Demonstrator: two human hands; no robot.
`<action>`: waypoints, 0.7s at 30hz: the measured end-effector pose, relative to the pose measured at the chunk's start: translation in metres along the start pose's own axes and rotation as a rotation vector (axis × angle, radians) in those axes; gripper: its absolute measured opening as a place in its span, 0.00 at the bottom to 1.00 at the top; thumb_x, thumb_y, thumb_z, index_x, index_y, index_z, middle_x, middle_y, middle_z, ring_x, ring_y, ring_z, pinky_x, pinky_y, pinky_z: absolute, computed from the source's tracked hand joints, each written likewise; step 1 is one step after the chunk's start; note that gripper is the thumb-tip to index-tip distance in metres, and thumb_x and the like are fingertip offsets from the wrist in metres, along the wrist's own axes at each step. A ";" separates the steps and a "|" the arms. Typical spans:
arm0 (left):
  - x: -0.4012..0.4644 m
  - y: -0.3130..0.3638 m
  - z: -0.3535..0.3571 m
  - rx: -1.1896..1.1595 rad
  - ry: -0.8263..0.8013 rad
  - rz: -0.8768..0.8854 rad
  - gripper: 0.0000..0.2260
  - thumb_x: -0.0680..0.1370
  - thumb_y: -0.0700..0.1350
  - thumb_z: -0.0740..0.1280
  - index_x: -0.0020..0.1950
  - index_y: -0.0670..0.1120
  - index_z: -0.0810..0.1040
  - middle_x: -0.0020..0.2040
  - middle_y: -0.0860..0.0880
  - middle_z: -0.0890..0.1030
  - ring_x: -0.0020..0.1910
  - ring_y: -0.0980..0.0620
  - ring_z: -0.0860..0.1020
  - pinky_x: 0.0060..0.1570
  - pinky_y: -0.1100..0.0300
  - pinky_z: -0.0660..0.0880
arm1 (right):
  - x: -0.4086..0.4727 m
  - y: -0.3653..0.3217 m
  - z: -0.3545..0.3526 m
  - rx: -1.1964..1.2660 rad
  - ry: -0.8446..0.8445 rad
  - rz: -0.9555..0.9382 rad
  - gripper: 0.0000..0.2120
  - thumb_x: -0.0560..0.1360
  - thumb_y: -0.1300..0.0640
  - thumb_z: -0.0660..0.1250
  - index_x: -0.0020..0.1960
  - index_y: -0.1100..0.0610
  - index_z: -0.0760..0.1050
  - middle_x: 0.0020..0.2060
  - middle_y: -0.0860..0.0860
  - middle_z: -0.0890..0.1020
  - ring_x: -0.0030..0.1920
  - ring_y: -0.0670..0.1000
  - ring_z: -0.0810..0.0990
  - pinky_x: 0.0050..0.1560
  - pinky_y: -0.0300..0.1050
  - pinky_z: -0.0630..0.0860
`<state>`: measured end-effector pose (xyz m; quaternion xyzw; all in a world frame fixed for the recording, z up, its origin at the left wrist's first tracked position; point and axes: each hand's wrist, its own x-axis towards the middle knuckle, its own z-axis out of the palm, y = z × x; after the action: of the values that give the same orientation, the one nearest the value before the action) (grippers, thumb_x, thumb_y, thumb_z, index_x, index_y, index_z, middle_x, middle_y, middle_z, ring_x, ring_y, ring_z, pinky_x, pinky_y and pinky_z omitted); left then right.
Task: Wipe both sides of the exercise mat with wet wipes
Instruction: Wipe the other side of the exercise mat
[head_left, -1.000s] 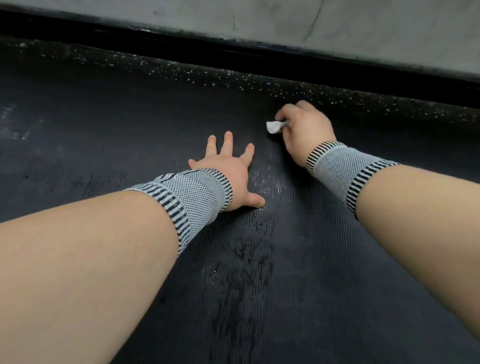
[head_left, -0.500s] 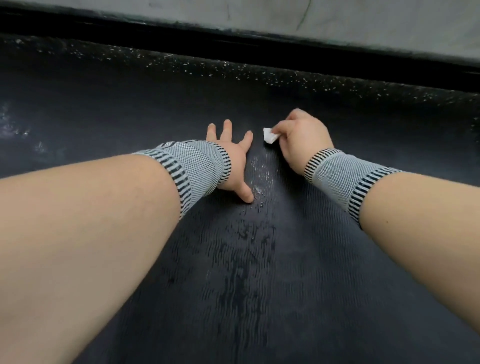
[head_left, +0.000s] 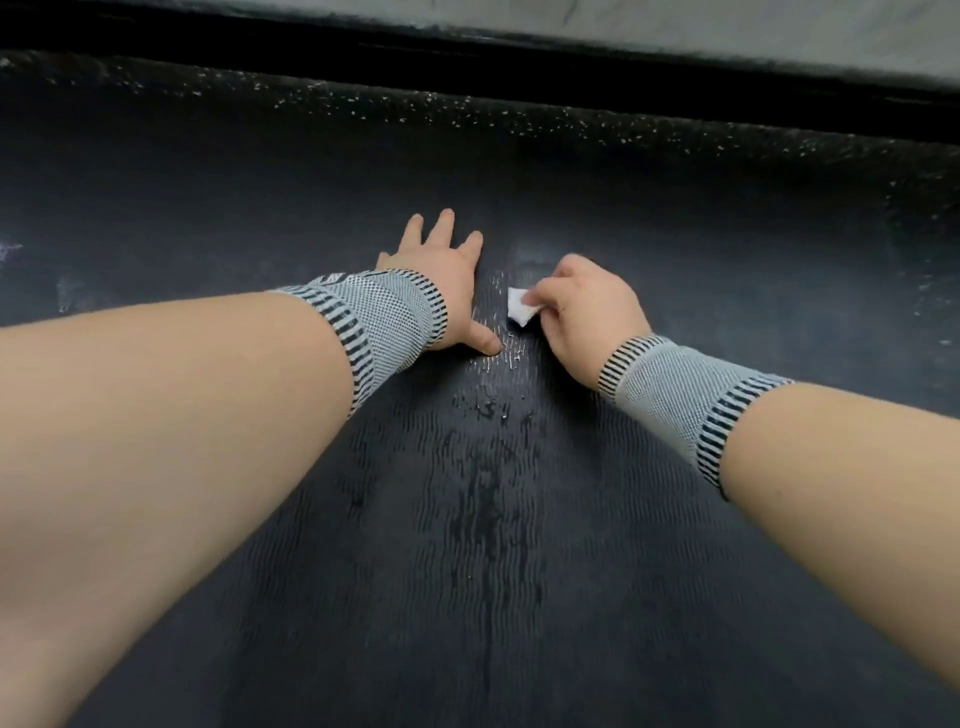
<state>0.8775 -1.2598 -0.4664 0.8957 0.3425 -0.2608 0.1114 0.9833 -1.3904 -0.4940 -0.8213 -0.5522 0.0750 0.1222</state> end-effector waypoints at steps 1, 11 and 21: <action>-0.003 -0.001 0.003 -0.001 0.025 0.018 0.54 0.66 0.67 0.73 0.81 0.51 0.44 0.80 0.48 0.40 0.79 0.42 0.41 0.74 0.39 0.55 | -0.021 -0.003 0.000 0.011 -0.019 -0.043 0.12 0.75 0.61 0.63 0.55 0.55 0.81 0.49 0.55 0.76 0.49 0.58 0.77 0.48 0.47 0.72; -0.055 -0.015 0.043 0.091 0.139 0.314 0.35 0.77 0.65 0.60 0.79 0.50 0.58 0.80 0.49 0.53 0.79 0.47 0.50 0.74 0.40 0.55 | -0.010 -0.015 -0.002 -0.038 -0.024 0.143 0.15 0.79 0.57 0.57 0.60 0.52 0.78 0.57 0.53 0.74 0.56 0.56 0.75 0.54 0.46 0.70; -0.084 -0.012 0.069 0.024 0.102 0.240 0.39 0.77 0.64 0.62 0.80 0.50 0.48 0.81 0.50 0.44 0.79 0.47 0.43 0.74 0.37 0.48 | -0.112 -0.039 0.000 0.028 -0.116 -0.054 0.10 0.76 0.60 0.62 0.54 0.57 0.80 0.50 0.54 0.75 0.49 0.58 0.76 0.47 0.48 0.72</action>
<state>0.7897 -1.3238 -0.4793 0.9436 0.2349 -0.2037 0.1136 0.9062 -1.4795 -0.4837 -0.7986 -0.5792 0.1267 0.1033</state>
